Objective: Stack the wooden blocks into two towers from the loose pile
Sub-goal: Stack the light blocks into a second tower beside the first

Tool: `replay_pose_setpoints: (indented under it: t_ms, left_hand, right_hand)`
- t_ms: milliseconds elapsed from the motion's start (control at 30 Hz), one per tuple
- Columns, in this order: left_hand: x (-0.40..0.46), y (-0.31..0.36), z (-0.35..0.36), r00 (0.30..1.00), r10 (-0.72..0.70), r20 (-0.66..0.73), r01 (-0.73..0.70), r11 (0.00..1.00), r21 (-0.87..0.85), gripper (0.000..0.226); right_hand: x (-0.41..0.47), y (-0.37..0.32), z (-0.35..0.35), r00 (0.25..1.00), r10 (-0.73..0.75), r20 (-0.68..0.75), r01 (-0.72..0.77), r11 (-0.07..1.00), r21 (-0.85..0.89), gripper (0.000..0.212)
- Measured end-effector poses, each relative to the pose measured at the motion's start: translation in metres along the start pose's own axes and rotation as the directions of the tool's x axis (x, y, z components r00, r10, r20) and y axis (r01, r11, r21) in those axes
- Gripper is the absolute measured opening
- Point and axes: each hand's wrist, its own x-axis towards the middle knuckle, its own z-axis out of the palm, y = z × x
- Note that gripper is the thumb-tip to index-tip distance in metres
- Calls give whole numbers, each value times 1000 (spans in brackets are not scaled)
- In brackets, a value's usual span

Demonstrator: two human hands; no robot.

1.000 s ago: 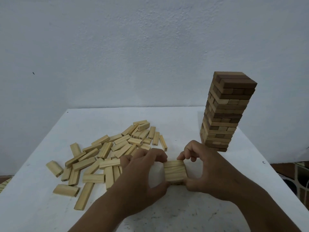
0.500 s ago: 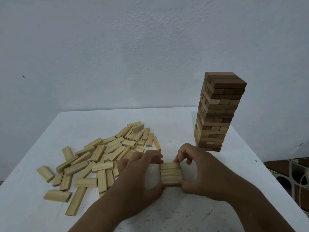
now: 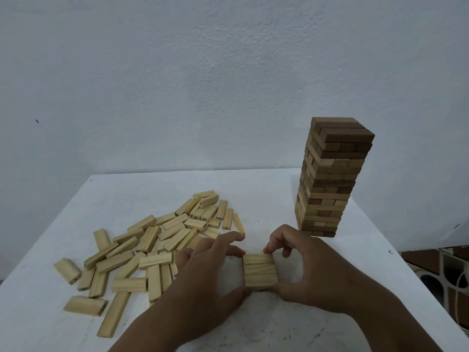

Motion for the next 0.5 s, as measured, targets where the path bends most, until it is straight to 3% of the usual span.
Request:
replay_pose_setpoints:
  t_ms: [300, 400, 500]
  left_hand:
    - [-4, -3, -14, 1000, -15, -22, 16, 1000, 24, 79]
    - [-8, -15, -25, 990, -33, -135, 50, 991, 126, 54]
    - [-9, -19, -35, 981, -64, -181, 110, 960, 258, 28]
  right_hand:
    - [-2, -2, -4, 1000, 3, 16, -4, 1000, 14, 59]
    - [-2, -8, -3, 1000, 12, 11, -12, 1000, 7, 56]
    - [4, -20, 3, 998, -1, -55, 0, 1000, -26, 34]
